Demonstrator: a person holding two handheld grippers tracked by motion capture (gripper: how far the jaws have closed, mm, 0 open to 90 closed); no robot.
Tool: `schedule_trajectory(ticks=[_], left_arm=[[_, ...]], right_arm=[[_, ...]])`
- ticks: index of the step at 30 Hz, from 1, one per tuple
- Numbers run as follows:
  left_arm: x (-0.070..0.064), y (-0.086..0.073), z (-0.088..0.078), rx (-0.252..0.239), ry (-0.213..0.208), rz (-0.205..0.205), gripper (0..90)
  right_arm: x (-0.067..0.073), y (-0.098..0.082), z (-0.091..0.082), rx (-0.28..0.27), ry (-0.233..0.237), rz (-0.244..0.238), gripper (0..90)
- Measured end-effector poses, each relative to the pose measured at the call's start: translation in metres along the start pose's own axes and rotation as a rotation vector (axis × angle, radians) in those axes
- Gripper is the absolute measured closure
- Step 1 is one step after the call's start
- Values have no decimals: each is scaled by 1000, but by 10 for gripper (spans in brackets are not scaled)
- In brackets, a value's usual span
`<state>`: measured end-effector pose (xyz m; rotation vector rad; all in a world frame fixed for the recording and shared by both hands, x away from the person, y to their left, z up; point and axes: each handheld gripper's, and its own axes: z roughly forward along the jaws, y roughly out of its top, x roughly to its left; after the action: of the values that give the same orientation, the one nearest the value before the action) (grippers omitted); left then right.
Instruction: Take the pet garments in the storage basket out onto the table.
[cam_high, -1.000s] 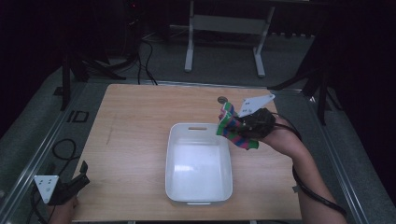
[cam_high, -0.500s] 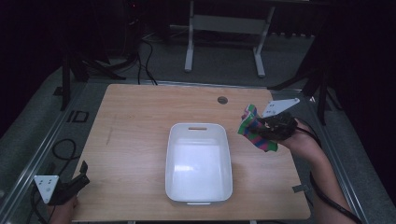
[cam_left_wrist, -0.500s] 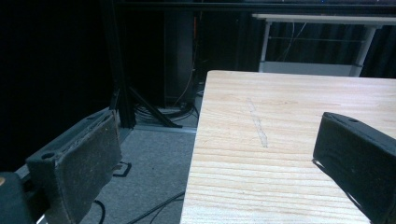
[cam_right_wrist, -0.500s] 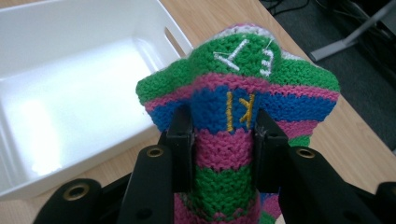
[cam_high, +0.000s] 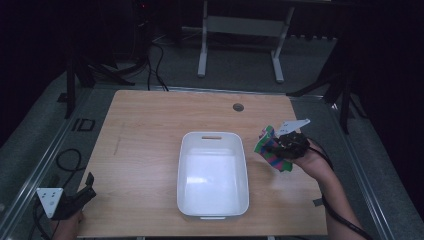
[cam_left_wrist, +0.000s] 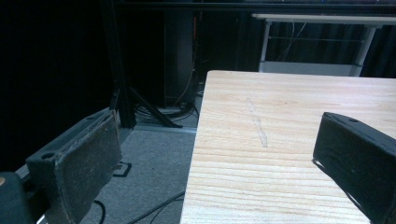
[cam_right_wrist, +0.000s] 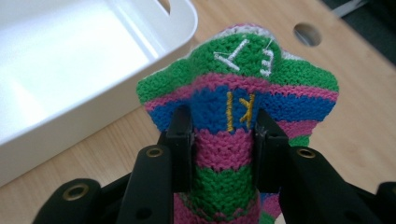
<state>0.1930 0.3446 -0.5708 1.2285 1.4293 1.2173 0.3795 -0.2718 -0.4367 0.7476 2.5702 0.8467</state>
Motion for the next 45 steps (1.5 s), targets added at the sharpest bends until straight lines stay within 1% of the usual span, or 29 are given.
schedule_trajectory(ticks=[5,10,12,14,15,18,19,22,23,24,25,26,27,28,30,33,34,35,37,39,41,42,44,45], left_arm=[[0,0,0,-1,-1,0,13],[0,0,0,-1,-1,1,13],[0,0,0,-2,-1,1,13],[0,0,0,-1,-2,0,13],[0,0,0,-1,-2,0,13],[0,0,0,-3,-2,2,13],[0,0,0,-3,-2,1,13],[0,0,0,-1,-3,1,13],[0,0,0,-2,-3,1,13],[0,0,0,-2,-3,2,13],[0,0,0,-2,-3,2,13],[0,0,0,-2,-3,2,13],[0,0,0,-2,-3,1,13],[0,0,0,-2,-2,1,13],[0,0,0,0,-3,-2,13],[0,0,0,-1,-2,-1,13],[0,0,0,-2,-1,-1,13],[0,0,0,-3,-1,-2,14],[0,0,0,-2,-1,0,14],[0,0,0,-3,0,-3,13],[0,0,0,-4,0,-5,14],[0,0,0,-4,1,-5,13],[0,0,0,-4,1,-5,13],[0,0,0,-3,1,-5,13]], right_arm=[[-3,-10,28,34,-7,35,656],[-7,-16,49,58,-19,57,655],[-8,-19,56,57,-24,72,652],[-8,-22,62,54,-23,97,648],[-9,-23,66,59,-24,99,646],[-8,-28,78,80,-28,124,644],[-8,-30,82,86,-23,127,643],[-4,-35,94,106,-28,133,634],[-4,-36,96,95,-29,138,630],[-4,-37,96,85,-29,155,623],[-4,-37,96,85,-29,155,623],[-4,-37,97,79,-28,167,606],[-3,-36,97,82,-27,161,558],[-3,-35,97,85,-27,158,539],[-2,-33,96,102,-18,147,474],[-2,-30,91,110,-9,147,368],[-2,-29,89,101,-9,141,339],[-2,-29,86,94,-11,147,309],[-4,-29,80,73,2,159,256],[-5,-30,74,60,-13,159,208],[-8,-32,68,44,-13,171,179],[-9,-33,65,31,-21,177,140],[-11,-38,58,13,-9,180,125],[-12,-40,55,0,-20,192,130]])
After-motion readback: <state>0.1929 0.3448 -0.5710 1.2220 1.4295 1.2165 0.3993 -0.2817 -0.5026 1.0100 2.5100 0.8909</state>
